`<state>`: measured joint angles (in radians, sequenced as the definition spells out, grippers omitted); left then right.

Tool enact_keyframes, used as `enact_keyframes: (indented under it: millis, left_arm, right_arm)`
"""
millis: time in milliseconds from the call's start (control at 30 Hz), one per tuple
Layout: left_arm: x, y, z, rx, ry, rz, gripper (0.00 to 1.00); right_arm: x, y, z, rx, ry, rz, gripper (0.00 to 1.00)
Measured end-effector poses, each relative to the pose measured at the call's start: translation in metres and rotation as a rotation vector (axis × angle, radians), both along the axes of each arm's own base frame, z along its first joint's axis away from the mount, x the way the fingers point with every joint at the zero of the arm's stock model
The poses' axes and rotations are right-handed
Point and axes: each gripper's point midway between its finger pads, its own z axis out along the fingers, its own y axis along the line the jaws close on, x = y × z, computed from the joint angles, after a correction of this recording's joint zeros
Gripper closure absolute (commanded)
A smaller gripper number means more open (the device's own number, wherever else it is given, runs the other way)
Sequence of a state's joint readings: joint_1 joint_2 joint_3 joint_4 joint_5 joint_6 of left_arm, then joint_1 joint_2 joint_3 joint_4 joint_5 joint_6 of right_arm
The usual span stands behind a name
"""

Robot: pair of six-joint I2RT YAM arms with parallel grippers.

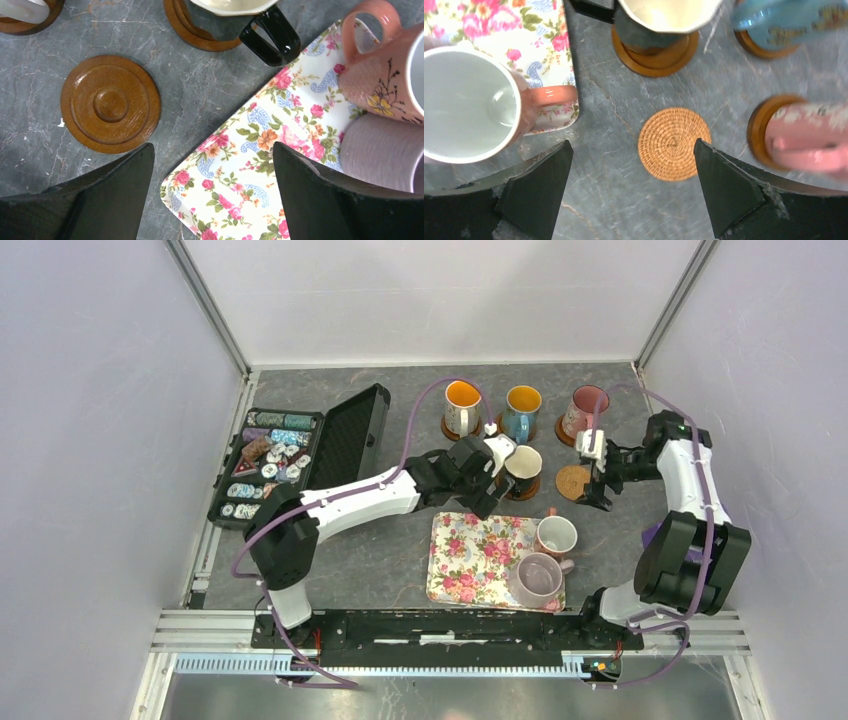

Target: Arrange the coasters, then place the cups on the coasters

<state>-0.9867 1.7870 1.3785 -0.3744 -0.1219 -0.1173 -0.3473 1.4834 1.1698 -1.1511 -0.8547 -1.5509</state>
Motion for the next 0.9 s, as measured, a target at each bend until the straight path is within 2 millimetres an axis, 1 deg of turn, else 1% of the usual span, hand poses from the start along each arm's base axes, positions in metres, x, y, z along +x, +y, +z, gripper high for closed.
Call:
enact_keyframes:
  millis: [100,167,267,367,533,733,900]
  left_arm:
    - [-0.003,0.002,0.001,-0.015,0.016,-0.036,0.04]
    - [-0.005,0.003,0.002,-0.026,0.031,-0.061,0.04]
    - [-0.004,0.005,0.004,-0.039,0.037,-0.080,0.04]
    - [-0.002,0.006,0.007,-0.048,0.037,-0.084,0.04]
    - [-0.002,0.006,0.008,-0.057,0.045,-0.090,0.04]
    - [-0.001,0.007,0.008,-0.059,0.049,-0.090,0.04]
    - [0.000,0.008,0.008,-0.059,0.049,-0.086,0.04]
  right_arm:
    - [-0.005,0.011,-0.003,-0.073,-0.096,0.176,0.01]
    - [-0.012,0.018,-0.008,-0.112,-0.140,0.280,0.01]
    - [-0.025,0.024,-0.019,-0.146,-0.155,0.373,0.01]
    - [-0.039,0.024,-0.031,-0.176,-0.139,0.423,0.01]
    - [-0.058,0.025,-0.043,-0.209,-0.101,0.464,0.02]
    - [-0.065,0.028,-0.049,-0.234,-0.079,0.504,0.02]
    - [-0.066,0.038,-0.049,-0.232,-0.084,0.547,0.02]
